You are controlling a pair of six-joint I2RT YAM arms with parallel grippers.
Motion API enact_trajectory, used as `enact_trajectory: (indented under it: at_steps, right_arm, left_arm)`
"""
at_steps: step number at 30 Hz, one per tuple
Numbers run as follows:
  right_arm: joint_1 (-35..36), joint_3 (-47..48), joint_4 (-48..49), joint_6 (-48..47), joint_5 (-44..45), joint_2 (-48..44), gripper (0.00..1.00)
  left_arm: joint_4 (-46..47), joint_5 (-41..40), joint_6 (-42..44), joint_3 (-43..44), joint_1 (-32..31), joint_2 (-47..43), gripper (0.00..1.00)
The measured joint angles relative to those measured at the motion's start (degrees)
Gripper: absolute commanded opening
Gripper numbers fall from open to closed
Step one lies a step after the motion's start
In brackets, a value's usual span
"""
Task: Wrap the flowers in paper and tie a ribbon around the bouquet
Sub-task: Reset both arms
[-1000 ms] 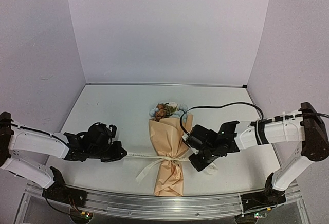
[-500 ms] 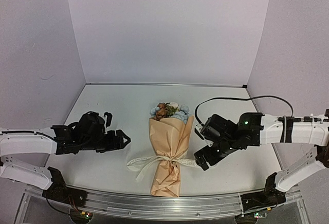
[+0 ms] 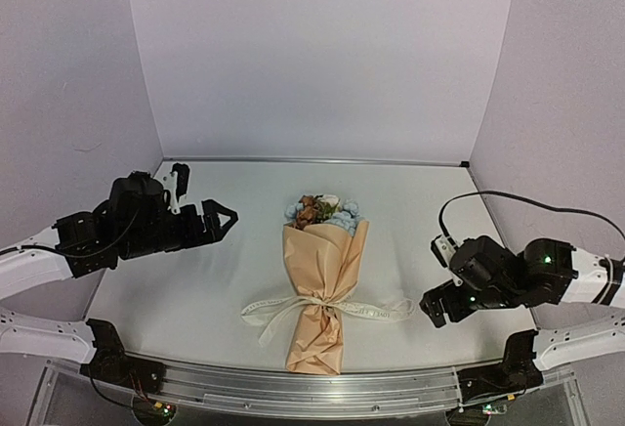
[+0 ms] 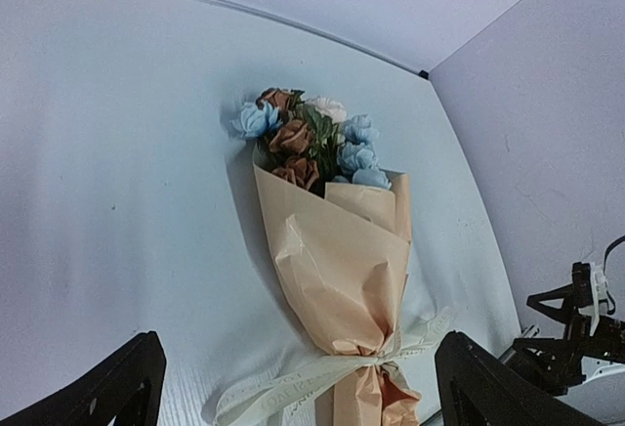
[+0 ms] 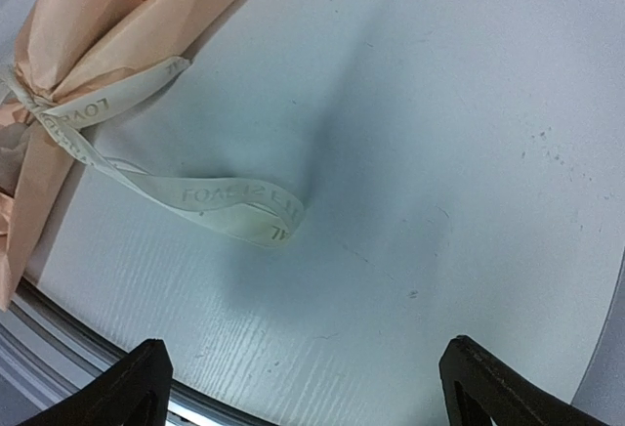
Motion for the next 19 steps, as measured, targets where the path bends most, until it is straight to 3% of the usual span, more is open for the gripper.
enact_trajectory:
  at_steps: [7, 19]
  right_arm:
    - [0.00, -5.63, -1.81, 2.47, 4.15, -8.57, 0.98]
    - [0.00, -6.84, -2.38, 2.85, 6.37, -9.17, 0.98]
  left_arm:
    - [-2.86, -3.39, 1.31, 1.99, 0.00, -0.77, 1.00]
    - [-4.54, -4.19, 2.39, 2.04, 0.00, -0.75, 1.00]
